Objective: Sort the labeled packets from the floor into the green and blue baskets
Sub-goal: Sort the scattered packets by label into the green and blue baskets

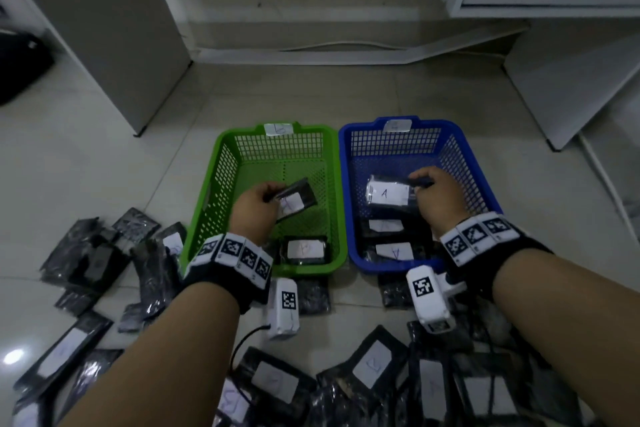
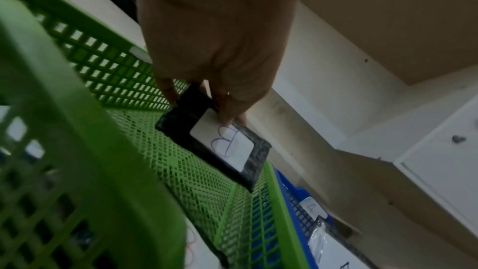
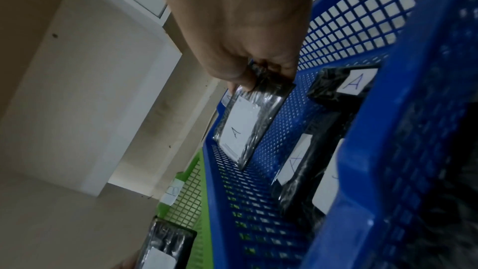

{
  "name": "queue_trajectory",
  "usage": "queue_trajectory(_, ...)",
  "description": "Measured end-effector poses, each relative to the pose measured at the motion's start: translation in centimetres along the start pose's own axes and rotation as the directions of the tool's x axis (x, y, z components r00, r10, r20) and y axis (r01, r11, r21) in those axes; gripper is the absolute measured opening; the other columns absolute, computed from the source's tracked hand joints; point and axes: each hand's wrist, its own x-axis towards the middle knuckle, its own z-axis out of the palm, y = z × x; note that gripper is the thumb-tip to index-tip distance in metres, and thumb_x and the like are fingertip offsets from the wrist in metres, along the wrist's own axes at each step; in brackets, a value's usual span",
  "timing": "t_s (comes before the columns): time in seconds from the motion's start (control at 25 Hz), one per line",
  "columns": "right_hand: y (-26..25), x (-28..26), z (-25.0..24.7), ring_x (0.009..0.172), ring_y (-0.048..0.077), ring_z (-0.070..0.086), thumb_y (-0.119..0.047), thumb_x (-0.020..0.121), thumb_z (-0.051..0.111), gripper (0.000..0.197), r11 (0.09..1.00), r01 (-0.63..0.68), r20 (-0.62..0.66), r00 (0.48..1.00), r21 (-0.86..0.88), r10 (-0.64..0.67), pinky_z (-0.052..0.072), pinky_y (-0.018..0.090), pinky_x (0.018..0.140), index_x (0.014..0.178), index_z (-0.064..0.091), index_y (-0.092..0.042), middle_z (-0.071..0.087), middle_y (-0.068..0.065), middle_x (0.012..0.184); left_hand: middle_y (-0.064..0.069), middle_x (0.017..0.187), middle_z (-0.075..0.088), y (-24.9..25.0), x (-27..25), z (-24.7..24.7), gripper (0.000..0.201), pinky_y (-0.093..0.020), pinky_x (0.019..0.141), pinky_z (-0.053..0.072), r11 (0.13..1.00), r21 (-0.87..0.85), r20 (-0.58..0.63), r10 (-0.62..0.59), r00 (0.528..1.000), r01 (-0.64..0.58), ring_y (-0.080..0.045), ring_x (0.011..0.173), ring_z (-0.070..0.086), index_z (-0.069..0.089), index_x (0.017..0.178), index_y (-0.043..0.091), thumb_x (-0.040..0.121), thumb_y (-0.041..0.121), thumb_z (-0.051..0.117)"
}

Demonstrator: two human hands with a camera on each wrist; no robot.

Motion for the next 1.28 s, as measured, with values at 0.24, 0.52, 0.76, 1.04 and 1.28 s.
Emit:
queue_trajectory(0.24, 0.9, 2.6, 3.0, 0.077, 0.027, 0.053, 0.016, 0.081, 0.040, 0.039, 0.980, 0.074, 0.052, 0.996, -0.183, -0.066, 0.040, 0.023, 0.059, 0.088, 0.060, -0.016, 0.059, 0.022, 0.110, -0.013, 0.118, 0.064, -1.6, 4.0, 2.3, 0.028, -0.037, 0.092, 0.048, 0.925, 0.379, 0.291, -0.146, 0.946, 0.026, -0.030, 0.107, 0.059, 0.061, 0.113, 0.014, 0.087, 0.003, 0.057)
queue_trajectory(0.52, 3.8, 2.3, 4.1, 0.127, 0.036, 0.034, 0.001, 0.091, 0.048, 0.048, 0.859, 0.177, 0.333, 0.943, -0.480, -0.009, 0.028, 0.033, 0.113, 0.136, 0.049, -0.017, 0.032, 0.018, 0.136, -0.011, 0.138, 0.034, -1.2, 2.4, 3.8, 0.040, -0.042, 0.108, 0.030, 0.662, 0.730, 0.366, -0.169, 0.915, -0.169, -0.037, 0.126, 0.033, 0.050, 0.132, 0.038, 0.095, 0.024, 0.046)
queue_trajectory(0.76, 2.1, -1.1, 0.3, 0.103, 0.017, 0.051, -0.006, 0.087, 0.057, 0.029, 0.874, 0.326, 0.328, 0.921, -0.360, -0.209, 0.041, 0.024, 0.093, 0.113, 0.066, -0.016, 0.053, 0.007, 0.109, -0.009, 0.126, 0.054, 0.6, -0.9, 3.6, 0.033, -0.026, 0.091, 0.041, 0.912, 0.372, 0.174, 0.118, 0.978, -0.176, -0.025, 0.111, 0.055, 0.061, 0.122, 0.021, 0.091, 0.015, 0.052)
queue_trajectory(1.04, 5.8, -13.7, -5.0, 0.083, 0.017, 0.051, 0.007, 0.076, 0.052, 0.021, 0.835, 0.487, 0.198, 0.872, -0.256, -0.448, 0.033, 0.014, 0.075, 0.077, 0.065, -0.010, 0.056, 0.002, 0.082, -0.001, 0.098, 0.055, 0.2, -14.1, 7.6, 0.018, -0.036, 0.079, 0.045, 0.709, 0.192, 0.277, 0.625, 0.730, -0.679, -0.020, 0.093, 0.052, 0.060, 0.100, 0.017, 0.084, 0.019, 0.050)
queue_trajectory(1.28, 10.6, -13.6, -4.3, 0.101, 0.032, 0.054, -0.020, 0.081, 0.067, 0.029, 0.776, 0.315, 0.254, 0.945, -0.546, -0.205, 0.045, 0.035, 0.086, 0.107, 0.061, -0.009, 0.059, 0.014, 0.105, 0.006, 0.123, 0.043, -3.0, -19.6, 9.9, 0.074, -0.027, 0.092, 0.047, 0.891, 0.279, 0.553, 0.157, 0.818, -0.359, -0.011, 0.113, 0.051, 0.041, 0.130, 0.030, 0.069, 0.060, 0.069)
